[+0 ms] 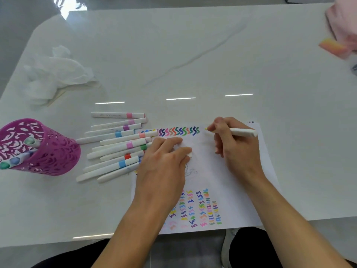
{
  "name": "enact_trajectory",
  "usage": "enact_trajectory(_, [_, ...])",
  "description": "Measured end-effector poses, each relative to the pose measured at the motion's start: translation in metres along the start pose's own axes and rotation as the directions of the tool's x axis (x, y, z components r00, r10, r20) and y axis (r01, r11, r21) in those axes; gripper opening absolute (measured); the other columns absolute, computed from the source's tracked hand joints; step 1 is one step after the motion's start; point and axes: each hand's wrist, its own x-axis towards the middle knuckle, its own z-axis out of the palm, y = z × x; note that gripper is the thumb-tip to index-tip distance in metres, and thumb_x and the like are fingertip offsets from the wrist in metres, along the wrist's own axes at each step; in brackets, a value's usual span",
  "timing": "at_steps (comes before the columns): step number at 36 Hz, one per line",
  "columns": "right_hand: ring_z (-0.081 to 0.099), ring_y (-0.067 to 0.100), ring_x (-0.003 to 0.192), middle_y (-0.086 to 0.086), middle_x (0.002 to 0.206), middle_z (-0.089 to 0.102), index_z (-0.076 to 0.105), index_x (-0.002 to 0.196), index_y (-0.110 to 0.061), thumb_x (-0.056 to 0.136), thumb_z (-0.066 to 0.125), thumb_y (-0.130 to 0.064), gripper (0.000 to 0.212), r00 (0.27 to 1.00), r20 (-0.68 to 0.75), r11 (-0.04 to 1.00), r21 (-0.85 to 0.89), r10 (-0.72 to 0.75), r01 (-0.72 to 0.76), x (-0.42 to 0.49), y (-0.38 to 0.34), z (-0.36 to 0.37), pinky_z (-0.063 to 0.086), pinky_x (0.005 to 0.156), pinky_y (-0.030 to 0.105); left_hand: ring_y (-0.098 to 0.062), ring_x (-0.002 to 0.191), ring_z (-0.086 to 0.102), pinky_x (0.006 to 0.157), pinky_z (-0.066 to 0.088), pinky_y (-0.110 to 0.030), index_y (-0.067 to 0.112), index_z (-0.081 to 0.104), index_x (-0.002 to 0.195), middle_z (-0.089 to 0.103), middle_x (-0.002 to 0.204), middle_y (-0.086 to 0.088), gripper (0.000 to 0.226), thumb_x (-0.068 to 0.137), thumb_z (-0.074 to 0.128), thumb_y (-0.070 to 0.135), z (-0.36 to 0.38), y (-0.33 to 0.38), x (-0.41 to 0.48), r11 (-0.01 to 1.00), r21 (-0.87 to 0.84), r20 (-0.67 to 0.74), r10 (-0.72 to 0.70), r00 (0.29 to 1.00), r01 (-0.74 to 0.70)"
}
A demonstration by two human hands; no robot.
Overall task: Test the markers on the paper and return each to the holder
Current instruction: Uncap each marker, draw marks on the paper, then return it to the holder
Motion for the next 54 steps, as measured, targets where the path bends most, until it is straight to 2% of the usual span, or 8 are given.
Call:
enact_trajectory(5, [0.063,0.020,0.052,0.006,0.063,0.068,0.063,0.100,-0.023,0.093,0.063,-0.024,0.007,0.999,0.031,1.000,-0.007,0.013,-0.013,0.0012,0.0038,-0.0008,0.046,0.051,0.025,-0.016,0.118,0.053,0.096,0.049,-0.033,0.029,0.075,0.115,0.066,0.127,0.007,0.023,0.093,0.068,0.027,-0.0010,-0.0014,0.0015,1.000,0.012,0.022,0.010,1.000,-0.010])
enact_trajectory(11, [0.066,0.037,0.064,0.010,0.071,0.070,0.062,0.084,-0.017,0.079,0.072,-0.027,0.015,0.999,0.030,0.999,-0.029,0.034,-0.033,-0.0015,0.0047,0.0016,0.055,0.057,0.051,-0.016,0.120,0.052,0.097,0.048,-0.034,0.030,0.075,0.116,0.065,0.129,0.008,0.023,0.094,0.067,0.027,-0.0027,0.0011,0.0024,1.000,0.018,0.041,-0.008,0.999,0.008])
enact_trajectory(19, [0.066,0.020,0.058,0.003,0.072,0.072,0.059,0.080,-0.022,0.081,0.072,-0.031,0.016,0.998,0.020,0.997,-0.049,0.063,-0.062,0.0009,0.0079,0.0018,0.053,0.053,0.031,-0.015,0.123,0.049,0.100,0.047,-0.034,0.030,0.074,0.119,0.063,0.133,0.009,0.025,0.096,0.064,0.028,-0.0044,0.0024,0.0028,1.000,0.007,0.070,-0.028,0.997,0.028])
enact_trajectory(27, [0.068,0.029,0.068,0.000,0.076,0.072,0.059,0.079,-0.025,0.081,0.073,-0.033,0.016,0.999,-0.006,0.991,-0.127,0.047,-0.047,0.0018,0.0062,0.0028,0.059,0.060,0.052,-0.013,0.125,0.047,0.101,0.044,-0.031,0.032,0.072,0.122,0.060,0.135,0.011,0.026,0.097,0.061,0.031,-0.0054,0.0034,0.0034,0.999,0.014,0.086,-0.041,0.995,0.040])
enact_trajectory(30, [0.068,0.024,0.068,-0.001,0.076,0.072,0.060,0.079,-0.022,0.081,0.074,-0.031,0.016,0.998,0.005,0.989,-0.139,0.058,-0.057,0.0019,0.0063,0.0030,0.059,0.061,0.048,-0.013,0.126,0.046,0.101,0.045,-0.031,0.033,0.071,0.123,0.059,0.136,0.011,0.027,0.097,0.061,0.032,-0.0055,0.0038,0.0040,0.999,0.021,0.091,-0.046,0.995,0.044])
enact_trajectory(35, [0.062,0.007,0.060,-0.004,0.075,0.071,0.060,0.077,-0.023,0.078,0.073,-0.031,0.016,0.999,0.018,0.991,-0.127,0.047,-0.045,0.0027,0.0068,0.0034,0.047,0.053,0.021,-0.012,0.127,0.044,0.104,0.043,-0.031,0.033,0.070,0.125,0.058,0.138,0.012,0.029,0.097,0.060,0.033,-0.0056,0.0049,0.0028,0.998,0.026,0.100,-0.063,0.993,0.060])
enact_trajectory(38, [0.058,0.001,0.059,-0.006,0.075,0.070,0.060,0.076,-0.022,0.077,0.073,-0.029,0.015,0.999,0.015,0.993,-0.112,0.046,-0.044,0.0024,0.0072,0.0036,0.043,0.052,0.013,-0.012,0.128,0.044,0.107,0.038,-0.029,0.033,0.070,0.125,0.057,0.138,0.013,0.029,0.098,0.059,0.033,-0.0047,0.0055,0.0025,0.998,0.028,0.095,-0.062,0.994,0.060])
enact_trajectory(54, [0.053,-0.001,0.055,-0.015,0.065,0.064,0.056,0.072,-0.018,0.077,0.075,-0.025,0.021,0.999,0.044,0.990,-0.142,0.032,-0.026,0.0018,0.0081,0.0022,0.040,0.051,0.013,-0.013,0.128,0.044,0.107,0.038,-0.030,0.033,0.071,0.123,0.058,0.136,0.012,0.028,0.097,0.061,0.034,-0.0015,0.0053,0.0026,0.997,0.029,0.077,-0.070,0.995,0.068])
